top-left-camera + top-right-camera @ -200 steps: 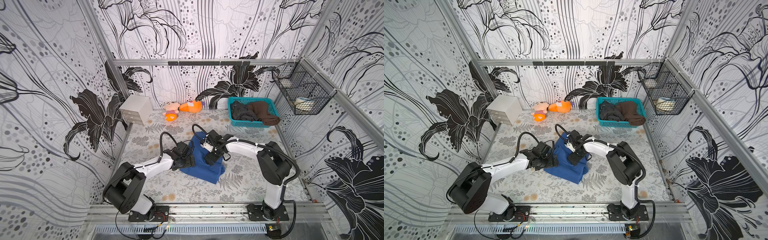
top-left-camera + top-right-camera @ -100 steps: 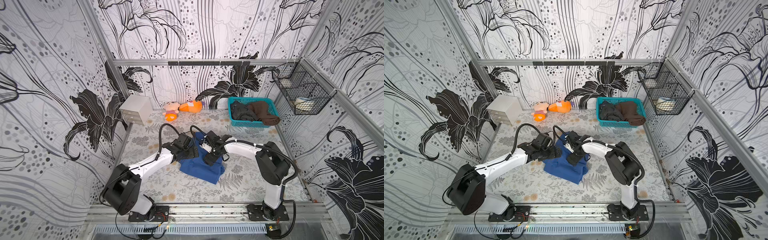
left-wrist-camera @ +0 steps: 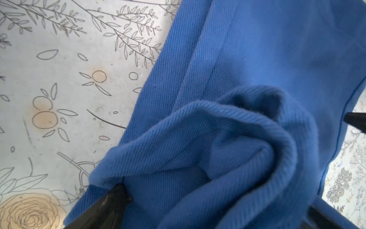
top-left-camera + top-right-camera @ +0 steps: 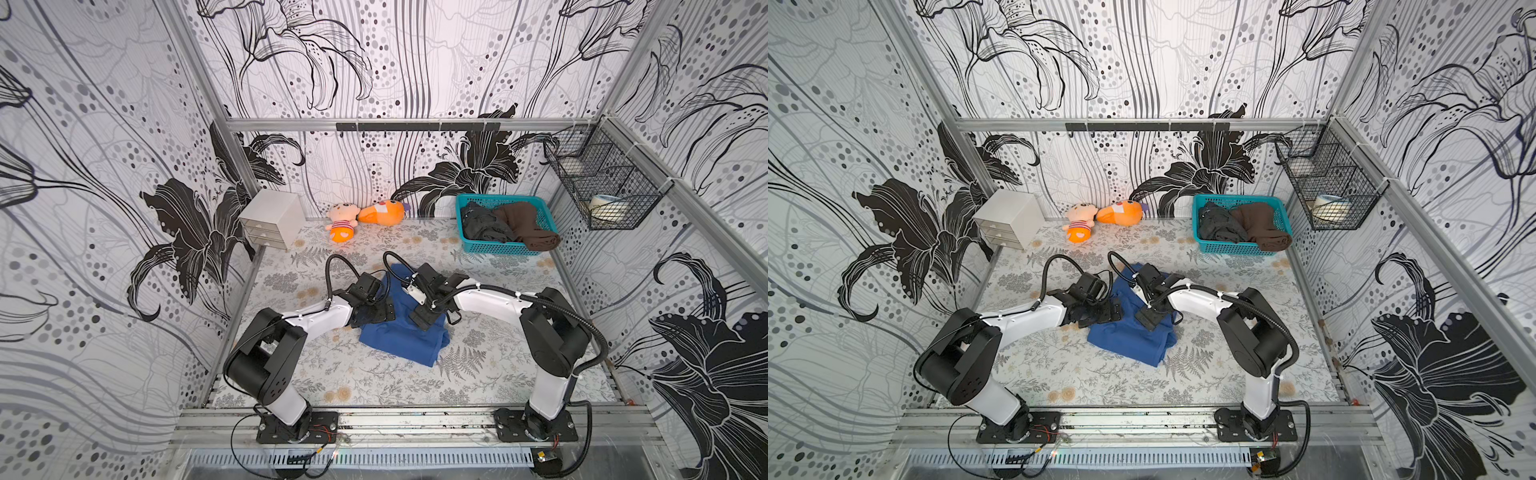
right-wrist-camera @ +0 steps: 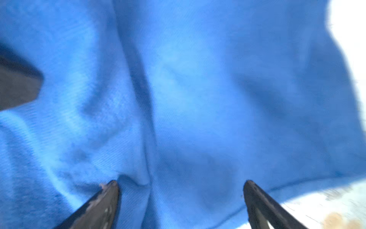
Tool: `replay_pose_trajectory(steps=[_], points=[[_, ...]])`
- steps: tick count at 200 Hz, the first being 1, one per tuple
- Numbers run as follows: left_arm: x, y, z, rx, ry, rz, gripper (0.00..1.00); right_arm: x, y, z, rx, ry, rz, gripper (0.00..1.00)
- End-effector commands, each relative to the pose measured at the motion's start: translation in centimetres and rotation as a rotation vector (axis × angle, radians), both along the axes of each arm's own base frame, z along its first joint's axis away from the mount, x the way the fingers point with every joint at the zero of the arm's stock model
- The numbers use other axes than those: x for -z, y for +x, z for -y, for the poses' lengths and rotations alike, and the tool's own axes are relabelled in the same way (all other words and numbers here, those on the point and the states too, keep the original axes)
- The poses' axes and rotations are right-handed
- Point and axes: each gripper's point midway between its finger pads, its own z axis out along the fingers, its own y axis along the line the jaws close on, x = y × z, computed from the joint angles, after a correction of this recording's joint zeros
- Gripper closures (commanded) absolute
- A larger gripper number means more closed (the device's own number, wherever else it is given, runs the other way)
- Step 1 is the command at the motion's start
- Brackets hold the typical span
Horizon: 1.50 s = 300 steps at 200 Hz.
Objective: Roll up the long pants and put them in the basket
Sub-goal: Roll the long pant at the center of the board.
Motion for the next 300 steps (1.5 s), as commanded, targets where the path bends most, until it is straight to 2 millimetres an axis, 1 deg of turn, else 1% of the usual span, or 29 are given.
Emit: replay_pose_trajectory(steps=[1, 6, 13, 33, 56, 76, 87, 101, 119, 140, 161, 167, 173, 193, 198, 209, 221, 234, 239, 240, 242, 248, 252, 275, 300], points=[[1.4, -2.0, -1.6, -0.025, 0.032, -0.074, 0.01, -5.6, 1.5, 1.0, 0.009, -0.071, 0.333, 0.01], [1.0, -1.9, -1.7, -0.025, 0.036, -0.065, 0.01, -7.1, 1.2, 0.5, -0.017, -0.072, 0.405, 0.01], [0.5, -1.7, -1.8, -0.025, 0.042, -0.051, 0.01, -8.5, 0.8, 0.0, -0.036, -0.073, 0.476, 0.01], [-0.6, -0.9, -2.2, -0.028, 0.036, -0.034, 0.01, -11.5, -0.5, -0.8, -0.065, -0.025, 0.569, 0.01], [-1.6, -0.2, -2.6, -0.028, 0.029, -0.022, 0.01, -13.5, -2.7, -1.7, -0.117, 0.090, 0.544, 0.01], [-2.9, 0.4, -3.2, -0.038, 0.035, -0.003, 0.01, -14.0, -5.5, -2.7, -0.193, 0.143, 0.471, 0.01], [-3.7, 0.6, -3.7, -0.048, 0.029, 0.010, 0.01, -13.6, -7.5, -3.7, -0.258, 0.162, 0.427, 0.01], [-5.0, 1.0, -4.3, -0.066, 0.004, 0.032, 0.01, -12.8, -9.5, -4.5, -0.311, 0.139, 0.408, 0.01], [-6.7, 1.3, -4.9, -0.082, -0.020, 0.064, 0.01, -10.9, -11.5, -5.4, -0.360, 0.097, 0.365, 0.01], [-8.1, 1.4, -6.3, -0.110, -0.011, 0.089, 0.01, -7.9, -13.1, -6.3, -0.407, 0.046, 0.306, 0.01], [-9.0, 1.2, -7.7, -0.138, -0.012, 0.102, 0.01, -5.5, -13.9, -6.8, -0.453, -0.029, 0.285, 0.01], [-9.1, 1.1, -8.0, -0.142, -0.010, 0.104, 0.01, -5.1, -14.1, -7.0, -0.464, -0.043, 0.282, 0.01], [-9.2, 0.9, -8.5, -0.151, -0.008, 0.106, 0.01, -5.2, -13.9, -7.1, -0.458, -0.064, 0.303, 0.01], [-9.4, 0.3, -9.7, -0.171, 0.003, 0.109, 0.01, -5.6, -14.4, -8.1, -0.483, -0.043, 0.294, 0.01], [-9.4, 0.1, -10.0, -0.177, 0.005, 0.110, 0.01, -5.5, -15.1, -8.7, -0.506, -0.017, 0.267, 0.01], [-9.4, -0.3, -10.5, -0.186, 0.005, 0.110, 0.01, -5.4, -15.7, -9.5, -0.528, 0.008, 0.250, 0.01], [-9.3, -0.7, -10.9, -0.195, 0.005, 0.109, 0.01, -4.6, -15.9, -9.8, -0.543, -0.009, 0.241, 0.01], [-9.2, -1.0, -11.3, -0.201, 0.006, 0.109, 0.01, -3.4, -15.4, -9.8, -0.541, -0.061, 0.245, 0.01], [-9.2, -1.1, -11.3, -0.203, 0.006, 0.108, 0.01, -3.4, -15.1, -9.9, -0.532, -0.071, 0.257, 0.01], [-9.2, -1.2, -11.3, -0.203, 0.005, 0.108, 0.01, -2.8, -15.1, -9.8, -0.533, -0.086, 0.251, 0.01], [-9.1, -1.2, -11.4, -0.206, 0.005, 0.109, 0.01, -2.3, -15.0, -9.8, -0.532, -0.103, 0.249, 0.01], [-9.1, -1.2, -11.4, -0.206, 0.004, 0.109, 0.01, -1.5, -14.9, -9.8, -0.532, -0.123, 0.242, 0.01], [-9.1, -1.3, -11.5, -0.207, 0.003, 0.110, 0.01, -1.3, -14.5, -9.7, -0.520, -0.146, 0.259, 0.01], [-9.1, -1.3, -11.4, -0.205, -0.001, 0.110, 0.01, 0.1, -13.7, -9.8, -0.498, -0.209, 0.276, 0.01], [-9.3, -1.2, -11.2, -0.200, -0.012, 0.116, 0.01, 1.6, -12.2, -9.0, -0.461, -0.330, 0.330, 0.01]])
